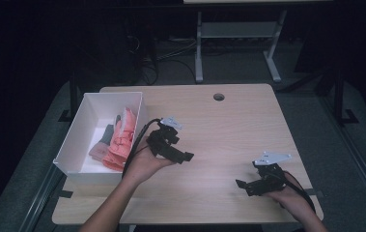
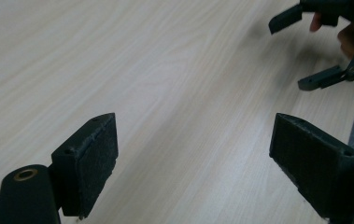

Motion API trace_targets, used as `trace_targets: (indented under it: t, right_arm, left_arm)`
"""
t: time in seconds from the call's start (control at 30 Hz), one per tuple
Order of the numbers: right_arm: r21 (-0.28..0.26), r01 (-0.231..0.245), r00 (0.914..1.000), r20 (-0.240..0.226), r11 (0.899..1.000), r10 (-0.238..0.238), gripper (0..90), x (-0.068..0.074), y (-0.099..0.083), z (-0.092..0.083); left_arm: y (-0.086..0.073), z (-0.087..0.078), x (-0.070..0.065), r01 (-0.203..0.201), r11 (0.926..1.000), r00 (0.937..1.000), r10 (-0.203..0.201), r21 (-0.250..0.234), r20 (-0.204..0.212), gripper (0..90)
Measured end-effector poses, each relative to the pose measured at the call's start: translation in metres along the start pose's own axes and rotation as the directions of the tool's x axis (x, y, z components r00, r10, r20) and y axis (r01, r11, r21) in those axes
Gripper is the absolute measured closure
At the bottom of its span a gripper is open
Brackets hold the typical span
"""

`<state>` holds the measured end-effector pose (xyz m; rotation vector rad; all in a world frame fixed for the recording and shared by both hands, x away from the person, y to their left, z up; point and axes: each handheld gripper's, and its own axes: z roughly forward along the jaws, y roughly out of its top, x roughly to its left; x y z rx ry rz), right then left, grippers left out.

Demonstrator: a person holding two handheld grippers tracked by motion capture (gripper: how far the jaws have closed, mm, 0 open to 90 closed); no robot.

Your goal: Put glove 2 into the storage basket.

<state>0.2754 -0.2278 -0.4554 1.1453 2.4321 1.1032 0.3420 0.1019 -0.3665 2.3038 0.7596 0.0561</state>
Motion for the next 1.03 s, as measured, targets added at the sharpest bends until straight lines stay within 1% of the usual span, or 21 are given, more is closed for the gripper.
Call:
trace_targets:
  t: [0.1, 0.17, 0.2, 0.23, 0.3, 0.33, 0.37, 0.47, 0.53, 0.57, 0.6, 0.63, 0.67, 0.7, 0.77, 0.8, 0.83, 0.87, 0.97, 1.0, 1.03]
  right_arm:
    - [-0.001, 0.002, 1.0, -0.001, 1.0, -0.002, 3.0, 0.0, 0.0, 0.0]
    - [0.002, -0.003, 1.0, 0.001, 1.0, 0.003, 3.0, 0.0, 0.0, 0.0]
    - [0.004, -0.008, 1.0, 0.001, 1.0, 0.008, 3.0, 0.0, 0.0, 0.0]
    - [0.005, -0.008, 1.0, 0.001, 1.0, 0.008, 3.0, 0.0, 0.0, 0.0]
    - [0.003, -0.003, 1.0, 0.002, 1.0, 0.003, 3.0, 0.0, 0.0, 0.0]
    - [0.003, -0.001, 1.0, 0.002, 1.0, 0.001, 3.0, 0.0, 0.0, 0.0]
    - [0.004, -0.002, 1.0, 0.002, 1.0, 0.002, 3.0, 0.0, 0.0, 0.0]
    - [0.008, 0.001, 1.0, 0.002, 1.0, -0.001, 3.0, 0.001, 0.0, 0.001]
    - [0.01, 0.005, 1.0, 0.004, 1.0, -0.005, 3.0, 0.001, 0.0, 0.001]
    - [0.01, 0.005, 1.0, 0.004, 1.0, -0.005, 3.0, 0.001, -0.001, 0.001]
    - [0.011, 0.003, 1.0, 0.005, 1.0, -0.003, 3.0, 0.001, -0.001, 0.001]
    - [0.01, 0.001, 1.0, 0.004, 1.0, -0.001, 3.0, 0.0, -0.001, 0.001]
    - [0.01, -0.002, 1.0, 0.004, 1.0, 0.002, 3.0, 0.0, -0.001, 0.001]
    - [0.01, 0.0, 1.0, 0.006, 1.0, 0.0, 3.0, 0.0, -0.001, 0.001]
    - [0.011, 0.001, 1.0, 0.005, 1.0, -0.001, 3.0, 0.0, -0.001, 0.001]
    - [0.01, 0.005, 1.0, 0.003, 1.0, -0.005, 3.0, 0.0, -0.001, 0.001]
    - [0.012, 0.006, 1.0, 0.003, 1.0, -0.006, 3.0, 0.0, -0.001, 0.001]
    - [0.013, 0.008, 1.0, 0.001, 1.0, -0.008, 3.0, 0.0, -0.002, 0.002]
    - [0.016, 0.012, 0.9999, 0.001, 1.0, -0.012, 3.0, 0.0, -0.002, 0.001]
    - [0.017, 0.012, 0.9999, 0.002, 1.0, -0.012, 3.0, 0.0, -0.002, 0.001]
    - [0.013, 0.017, 0.9998, 0.004, 1.0, -0.018, 3.0, -0.001, -0.002, 0.001]
  left_arm:
    - [-0.007, 0.014, -0.004, -0.002, 1.0, 0.9999, 0.002, 0.008, 0.016, 14.9]
    - [-0.01, 0.021, -0.006, -0.007, 0.9999, 0.9998, 0.007, 0.012, 0.017, 14.9]
    - [-0.012, 0.024, -0.007, -0.015, 0.9997, 0.9997, 0.014, 0.021, 0.019, 14.9]
    - [-0.014, 0.027, -0.008, -0.013, 0.9997, 0.9996, 0.013, 0.019, 0.024, 14.9]
    - [-0.018, 0.031, -0.009, -0.036, 0.9987, 0.9991, 0.035, 0.035, 0.025, 14.8]
    - [-0.02, 0.033, -0.01, -0.033, 0.9992, 0.9992, 0.033, 0.024, 0.025, 14.8]
    - [-0.022, 0.034, -0.01, -0.044, 0.9986, 0.9987, 0.043, 0.028, 0.027, 14.8]
    - [-0.03, 0.041, -0.014, -0.047, 0.9987, 0.9984, 0.047, 0.019, 0.032, 14.7]
    - [-0.035, 0.045, -0.015, -0.077, 0.9962, 0.9964, 0.075, 0.042, 0.039, 13.8]
    - [-0.038, 0.047, -0.016, -0.074, 0.9965, 0.9966, 0.073, 0.038, 0.038, 13.4]
    - [-0.041, 0.048, -0.016, -0.086, 0.9954, 0.9956, 0.084, 0.042, 0.041, 13.4]
    - [-0.044, 0.049, -0.016, -0.088, 0.9952, 0.9954, 0.086, 0.044, 0.043, 13.4]
    - [-0.046, 0.051, -0.016, -0.076, 0.9962, 0.9964, 0.074, 0.043, 0.041, 13.2]
    - [-0.048, 0.051, -0.015, -0.09, 0.9949, 0.9954, 0.088, 0.046, 0.037, 13.1]
    - [-0.052, 0.053, -0.014, -0.08, 0.9958, 0.9966, 0.079, 0.043, 0.021, 13.1]
    - [-0.053, 0.053, -0.012, -0.093, 0.9939, 0.9957, 0.092, 0.06, 0.013, 13.1]
    - [-0.054, 0.054, -0.012, -0.088, 0.995, 0.9962, 0.087, 0.049, 0.005, 13.1]
    - [-0.055, 0.053, -0.011, -0.097, 0.9935, 0.9953, 0.097, 0.059, 0.009, 13.1]
    - [-0.056, 0.053, -0.011, -0.087, 0.9947, 0.9962, 0.087, 0.054, 0.006, 13.1]
    - [-0.056, 0.054, -0.011, -0.077, 0.996, 0.9971, 0.076, 0.045, 0.008, 13.1]
    - [-0.056, 0.054, -0.011, -0.078, 0.9959, 0.9969, 0.078, 0.047, 0.009, 13.1]
